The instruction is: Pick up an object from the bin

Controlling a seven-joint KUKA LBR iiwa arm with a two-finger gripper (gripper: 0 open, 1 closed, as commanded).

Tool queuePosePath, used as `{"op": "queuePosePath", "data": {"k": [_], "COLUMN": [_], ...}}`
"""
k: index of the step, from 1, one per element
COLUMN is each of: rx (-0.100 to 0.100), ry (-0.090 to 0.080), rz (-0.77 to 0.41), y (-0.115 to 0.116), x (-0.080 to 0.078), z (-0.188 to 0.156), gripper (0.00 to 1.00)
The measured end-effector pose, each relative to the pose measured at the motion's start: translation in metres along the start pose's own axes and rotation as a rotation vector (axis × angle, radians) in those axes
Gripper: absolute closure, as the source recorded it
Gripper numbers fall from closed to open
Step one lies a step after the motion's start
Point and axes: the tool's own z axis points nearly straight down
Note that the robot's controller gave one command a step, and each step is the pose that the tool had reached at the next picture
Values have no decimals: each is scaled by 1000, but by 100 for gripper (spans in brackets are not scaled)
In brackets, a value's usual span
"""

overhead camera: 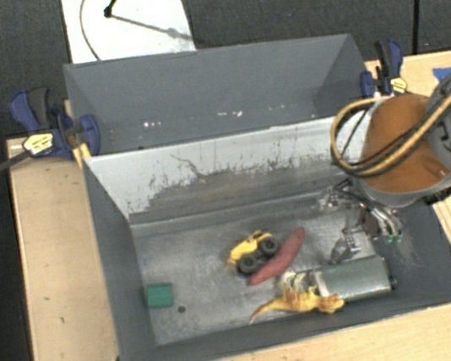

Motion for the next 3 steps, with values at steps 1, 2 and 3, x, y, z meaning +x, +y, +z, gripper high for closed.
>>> {"op": "queuePosePath", "data": {"k": [1, 2, 3], "rx": [0, 4, -2], "ry": [1, -5, 34], "rz": [-2, 110, 77], "y": [0, 19, 70], "x": [0, 7, -37], "z": [0, 1, 10], "gripper": [0, 0, 100]}}
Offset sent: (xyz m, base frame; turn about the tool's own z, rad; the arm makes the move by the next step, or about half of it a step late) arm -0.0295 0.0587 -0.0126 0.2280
